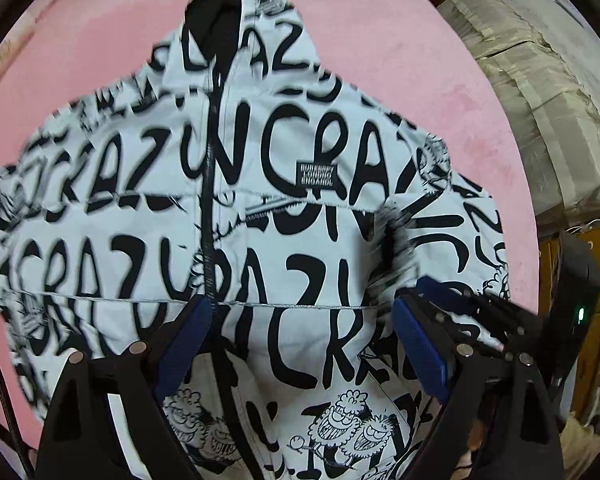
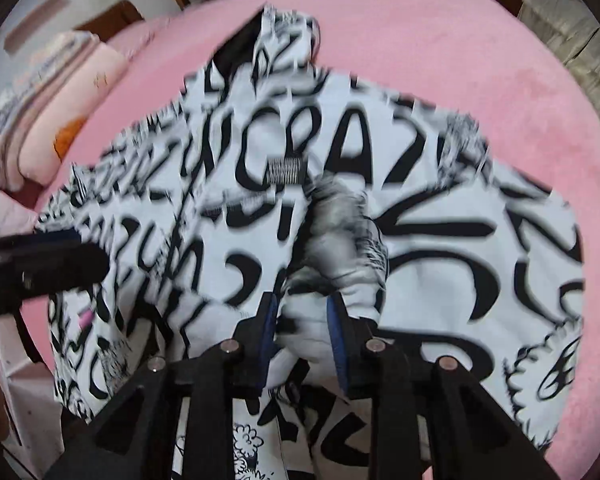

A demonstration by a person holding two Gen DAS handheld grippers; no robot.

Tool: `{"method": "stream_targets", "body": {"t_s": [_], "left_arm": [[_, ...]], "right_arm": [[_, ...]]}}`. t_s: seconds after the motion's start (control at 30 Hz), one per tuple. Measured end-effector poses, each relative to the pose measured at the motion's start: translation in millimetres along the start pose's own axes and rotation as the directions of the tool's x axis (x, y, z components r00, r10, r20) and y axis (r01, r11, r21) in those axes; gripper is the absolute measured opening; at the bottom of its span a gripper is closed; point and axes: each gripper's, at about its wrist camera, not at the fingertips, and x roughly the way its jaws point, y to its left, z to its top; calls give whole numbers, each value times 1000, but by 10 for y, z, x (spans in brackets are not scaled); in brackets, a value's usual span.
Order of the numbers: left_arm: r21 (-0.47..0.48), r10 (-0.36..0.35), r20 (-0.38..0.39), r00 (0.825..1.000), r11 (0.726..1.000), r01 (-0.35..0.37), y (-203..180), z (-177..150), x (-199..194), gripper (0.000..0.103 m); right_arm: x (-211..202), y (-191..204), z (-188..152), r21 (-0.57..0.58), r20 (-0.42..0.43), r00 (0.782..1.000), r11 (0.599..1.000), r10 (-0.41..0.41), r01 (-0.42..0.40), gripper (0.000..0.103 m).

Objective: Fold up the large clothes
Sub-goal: 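Fold the gripped sleeve across the hoodie front toward the left tool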

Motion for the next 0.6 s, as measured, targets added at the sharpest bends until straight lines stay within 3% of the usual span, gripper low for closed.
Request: {"method": "stream_targets", "body": {"t_s": [0.07, 0.13, 0.3, 0.43, 0.6], "left_arm": [[-7, -21, -14, 1000, 1000, 21, 0, 19, 140, 91], [-10, -45, -23, 999, 999, 45, -27, 44, 261, 91], [-12, -112, -60, 992, 994, 111, -148, 125, 663, 89], [4, -130, -111, 985, 991, 131, -248, 180, 1012, 72], [33, -148, -133, 980, 988, 154, -465, 220, 1284, 71]], "right_arm": [[-2, 37, -82, 14, -17, 1000, 1000, -11, 12, 42], [-90, -10, -173, 32, -8, 1000, 999, 4, -4, 50], [-235, -113, -326, 55, 1, 1000, 998, 13, -13, 50], [-288, -258, -447, 115, 16, 1000, 993, 24, -26, 50], [-322, -450, -625, 175, 16, 1000, 984, 12, -14, 50]]}}
